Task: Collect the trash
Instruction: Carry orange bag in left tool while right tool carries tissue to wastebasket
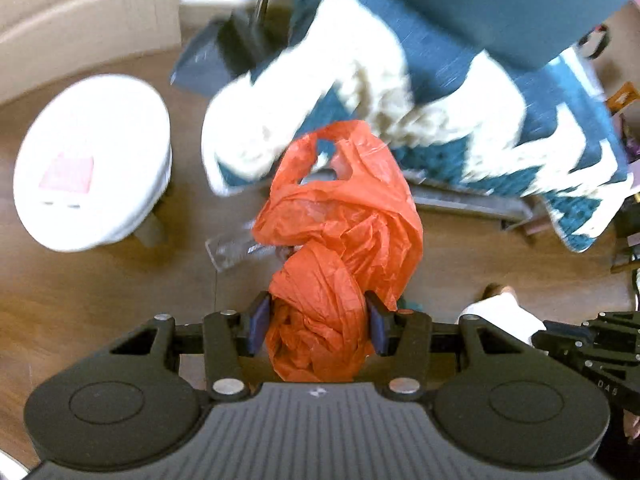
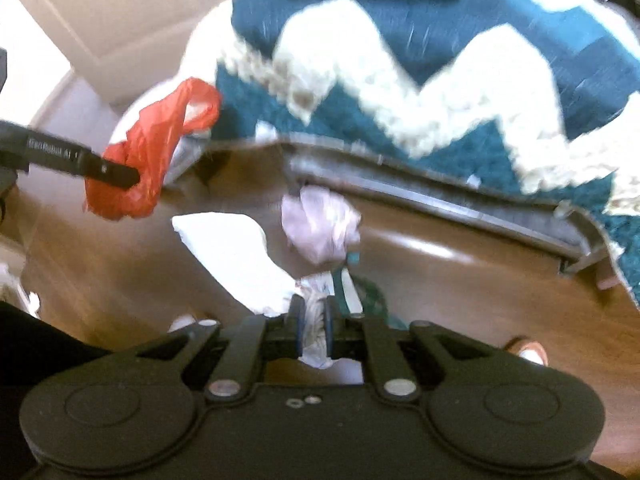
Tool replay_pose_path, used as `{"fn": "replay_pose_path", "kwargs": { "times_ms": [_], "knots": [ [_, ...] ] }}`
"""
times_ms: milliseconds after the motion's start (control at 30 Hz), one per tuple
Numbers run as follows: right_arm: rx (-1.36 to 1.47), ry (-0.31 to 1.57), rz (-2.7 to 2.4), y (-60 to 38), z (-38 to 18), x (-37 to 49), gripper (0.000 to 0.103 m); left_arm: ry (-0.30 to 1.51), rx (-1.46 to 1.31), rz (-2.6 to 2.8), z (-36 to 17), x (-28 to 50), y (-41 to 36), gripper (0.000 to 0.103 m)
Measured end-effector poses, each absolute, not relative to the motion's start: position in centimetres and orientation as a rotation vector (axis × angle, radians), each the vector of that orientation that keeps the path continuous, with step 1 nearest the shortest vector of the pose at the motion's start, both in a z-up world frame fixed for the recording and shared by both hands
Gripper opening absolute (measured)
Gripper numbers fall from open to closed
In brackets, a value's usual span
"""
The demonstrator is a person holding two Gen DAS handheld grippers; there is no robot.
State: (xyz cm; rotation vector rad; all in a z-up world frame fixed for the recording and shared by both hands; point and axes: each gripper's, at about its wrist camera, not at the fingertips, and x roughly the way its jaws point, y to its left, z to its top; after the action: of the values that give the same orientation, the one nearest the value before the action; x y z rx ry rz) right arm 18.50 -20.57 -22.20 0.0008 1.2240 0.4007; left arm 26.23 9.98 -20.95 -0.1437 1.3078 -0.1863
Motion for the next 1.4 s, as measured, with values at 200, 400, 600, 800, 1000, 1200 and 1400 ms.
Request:
{"fn": "replay_pose_path", "kwargs": {
  "times_ms": [200,400,600,800,1000,1200,1400],
  "knots": [
    [0.092,1.046,0.377,-22.7,-14.2,16.6,0.010,1.167,-0.144,-0.191,-13.3,23.4,8.4,0.048],
    [0.190,0.879,0.368,-24.9,-7.1,15.4,0.010,1.022,-0.117,-0.200,-5.9,21.0,6.9,0.048],
    [0.251,0.737,0.365,-27.0,-0.9,14.8,0.010,0.891,-0.090,-0.216,0.2,19.6,4.3,0.048],
    [0.269,0.613,0.339,-28.6,4.1,15.9,0.010,0.781,-0.070,-0.242,5.6,19.8,1.6,0.048],
    [0.316,0.519,0.309,-29.8,8.6,18.6,0.010,0.706,-0.072,-0.273,10.3,21.6,-1.0,0.049],
    [0.328,0.444,0.291,-29.9,11.9,22.3,0.010,0.659,-0.044,-0.270,12.7,25.0,-2.9,0.049],
    [0.344,0.435,0.280,-29.1,12.9,27.7,0.010,0.643,-0.043,-0.239,14.0,29.8,-3.8,0.049]
  ]
}}
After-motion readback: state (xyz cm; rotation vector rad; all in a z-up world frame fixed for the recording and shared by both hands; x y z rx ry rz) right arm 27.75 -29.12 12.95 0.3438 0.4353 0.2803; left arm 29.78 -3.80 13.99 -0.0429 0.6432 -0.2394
